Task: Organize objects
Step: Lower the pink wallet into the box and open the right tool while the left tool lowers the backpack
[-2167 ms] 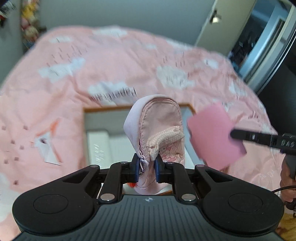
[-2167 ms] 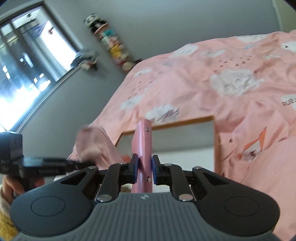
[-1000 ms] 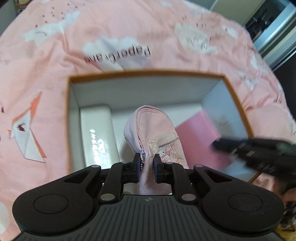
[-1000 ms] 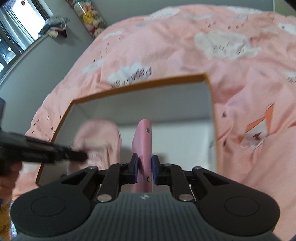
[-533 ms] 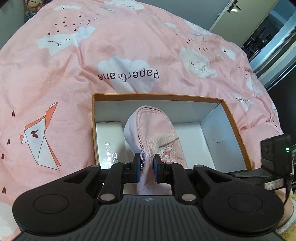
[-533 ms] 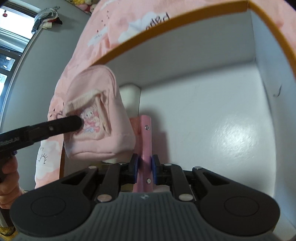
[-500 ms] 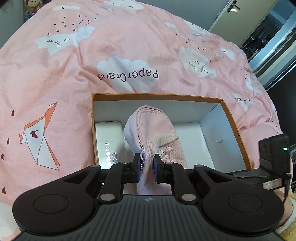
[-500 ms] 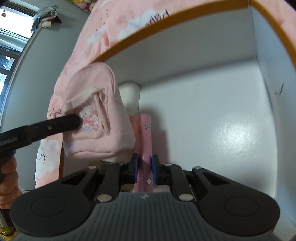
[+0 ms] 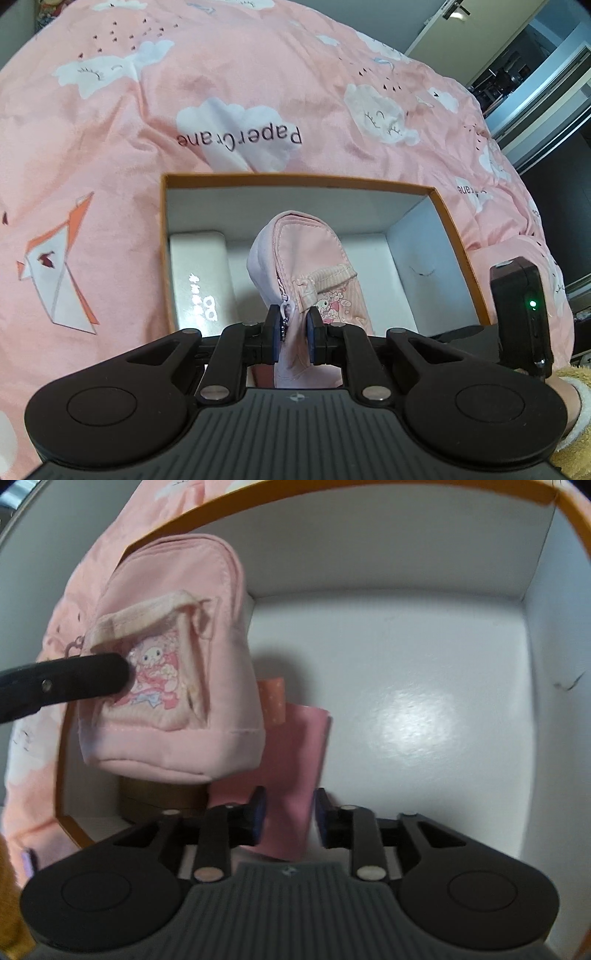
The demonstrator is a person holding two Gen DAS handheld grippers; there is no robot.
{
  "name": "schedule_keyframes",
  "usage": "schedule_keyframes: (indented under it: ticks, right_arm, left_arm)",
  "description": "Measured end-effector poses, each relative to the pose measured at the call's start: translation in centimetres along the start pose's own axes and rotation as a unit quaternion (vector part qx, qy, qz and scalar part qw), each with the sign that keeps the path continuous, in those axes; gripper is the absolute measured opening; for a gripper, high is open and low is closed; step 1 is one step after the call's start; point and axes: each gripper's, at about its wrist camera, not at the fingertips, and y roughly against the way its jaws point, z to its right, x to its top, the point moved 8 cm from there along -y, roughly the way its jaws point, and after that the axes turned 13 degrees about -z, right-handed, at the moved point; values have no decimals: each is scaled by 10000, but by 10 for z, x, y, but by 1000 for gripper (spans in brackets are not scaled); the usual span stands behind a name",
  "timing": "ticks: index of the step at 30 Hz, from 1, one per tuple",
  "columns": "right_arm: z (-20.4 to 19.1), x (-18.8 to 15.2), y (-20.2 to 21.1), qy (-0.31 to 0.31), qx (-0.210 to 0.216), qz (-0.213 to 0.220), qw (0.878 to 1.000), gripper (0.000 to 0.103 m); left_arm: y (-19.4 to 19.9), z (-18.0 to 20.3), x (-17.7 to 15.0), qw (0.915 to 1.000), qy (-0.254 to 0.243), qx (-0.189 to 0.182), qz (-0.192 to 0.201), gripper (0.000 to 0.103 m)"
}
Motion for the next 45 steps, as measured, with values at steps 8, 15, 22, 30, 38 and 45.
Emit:
schedule_keyframes:
  ticks: [8, 15, 22, 30, 38, 45]
  right_arm:
    - [30, -25, 59, 219, -671, 833, 9940, 42]
    - [38, -17, 73, -2, 285, 1159, 9929, 41]
    - [20, 0, 42, -281, 891, 867, 9918, 41]
    - [17, 1, 25, -377, 1228, 710, 9892, 18]
    - [12, -1, 29, -186, 982, 798, 9918, 25]
    - [6, -27, 78, 144, 823, 1610, 9834, 27]
  left_arm:
    - [-29, 8, -15, 9990, 14, -108, -440, 15]
    - [-52, 12, -26, 9958, -138, 278, -859, 16]
    - [-59, 12, -29, 9901, -467, 837, -1026, 24]
    - [-52, 12, -31, 9894, -671, 1036, -762, 29]
    - [-46, 13, -29, 9924, -648, 931, -469, 28]
    - [19, 37, -42, 9936, -687, 543, 718, 27]
